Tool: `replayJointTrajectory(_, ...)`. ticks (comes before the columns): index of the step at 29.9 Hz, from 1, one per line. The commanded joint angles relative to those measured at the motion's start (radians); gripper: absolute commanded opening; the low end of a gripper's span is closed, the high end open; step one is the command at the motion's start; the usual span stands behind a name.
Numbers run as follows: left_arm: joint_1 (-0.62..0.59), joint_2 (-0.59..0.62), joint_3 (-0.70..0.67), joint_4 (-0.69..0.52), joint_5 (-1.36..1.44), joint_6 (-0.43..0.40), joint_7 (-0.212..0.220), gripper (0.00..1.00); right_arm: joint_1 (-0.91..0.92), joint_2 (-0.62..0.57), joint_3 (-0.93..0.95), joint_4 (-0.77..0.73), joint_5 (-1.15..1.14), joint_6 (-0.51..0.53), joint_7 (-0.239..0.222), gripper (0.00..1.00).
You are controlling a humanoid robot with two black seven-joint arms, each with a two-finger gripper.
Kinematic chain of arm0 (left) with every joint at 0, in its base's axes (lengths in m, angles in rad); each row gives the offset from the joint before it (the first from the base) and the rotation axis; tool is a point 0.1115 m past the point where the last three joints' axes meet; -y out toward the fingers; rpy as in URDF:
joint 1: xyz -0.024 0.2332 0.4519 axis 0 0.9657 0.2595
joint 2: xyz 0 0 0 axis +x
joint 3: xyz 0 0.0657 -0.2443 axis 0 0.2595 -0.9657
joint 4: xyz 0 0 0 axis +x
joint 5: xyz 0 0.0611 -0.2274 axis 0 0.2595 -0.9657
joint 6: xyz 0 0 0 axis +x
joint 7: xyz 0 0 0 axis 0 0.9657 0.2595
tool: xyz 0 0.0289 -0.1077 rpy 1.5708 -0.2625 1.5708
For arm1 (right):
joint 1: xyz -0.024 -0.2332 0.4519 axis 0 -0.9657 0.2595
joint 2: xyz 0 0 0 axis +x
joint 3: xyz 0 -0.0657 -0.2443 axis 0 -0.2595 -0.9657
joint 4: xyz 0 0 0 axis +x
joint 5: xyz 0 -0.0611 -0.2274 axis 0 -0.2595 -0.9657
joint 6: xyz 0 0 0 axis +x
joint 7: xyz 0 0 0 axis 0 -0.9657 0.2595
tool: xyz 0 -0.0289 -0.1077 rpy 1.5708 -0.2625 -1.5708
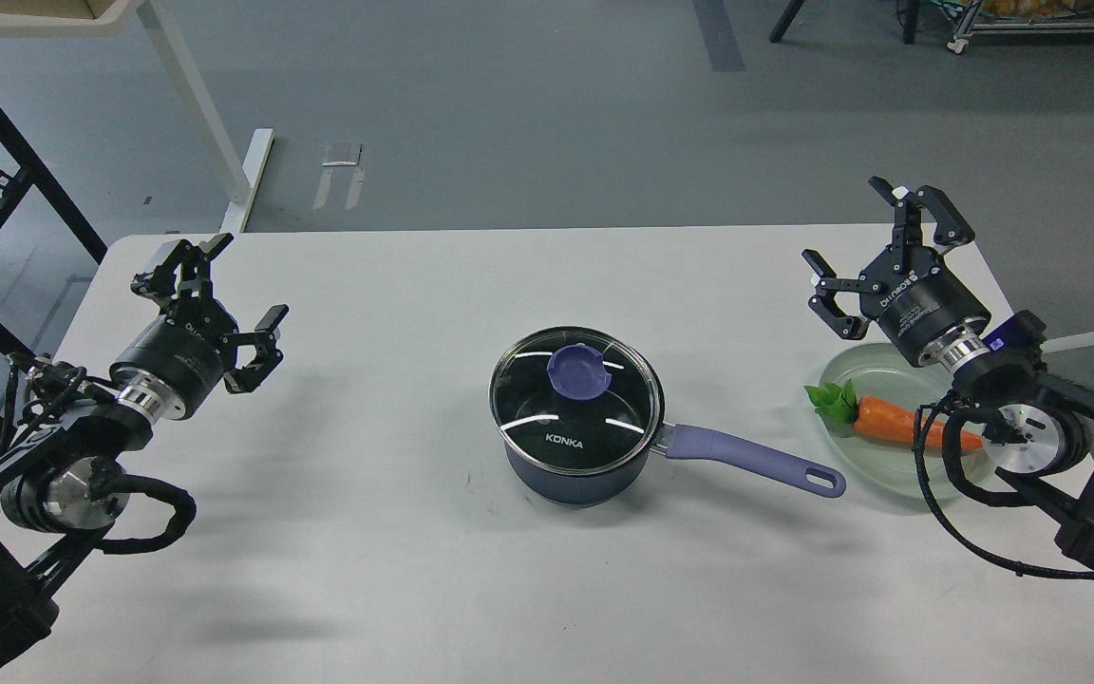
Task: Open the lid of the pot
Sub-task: 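Move the right gripper toward the purple saucepan handle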
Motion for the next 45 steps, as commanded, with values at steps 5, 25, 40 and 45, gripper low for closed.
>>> replayJointTrajectory(5, -0.001, 0.002, 0.0, 0.002, -0.001, 0.002, -0.011, 0.99, 0.001, -0.005, -0.003, 0.012, -0.003, -0.002, 0.0, 1.0)
replayJointTrajectory(25, -0.021, 0.022, 0.007, 0.05, -0.002, -0.082, -0.093, 0.99, 0.234, -0.532, 0.005, 0.619, -0.807, -0.031, 0.0, 1.0)
replayJointTrajectory(40, -0.021, 0.047, 0.004, -0.003, -0.002, -0.076, -0.093, 0.99, 0.496, -0.489, -0.369, 0.773, -1.836, -0.127, 0.0, 1.0)
replayJointTrajectory(45, -0.021, 0.051, 0.006, -0.023, -0.002, -0.071, -0.095, 0.99, 0.518, -0.437, -0.448, 0.771, -2.002, -0.19, 0.0, 0.99)
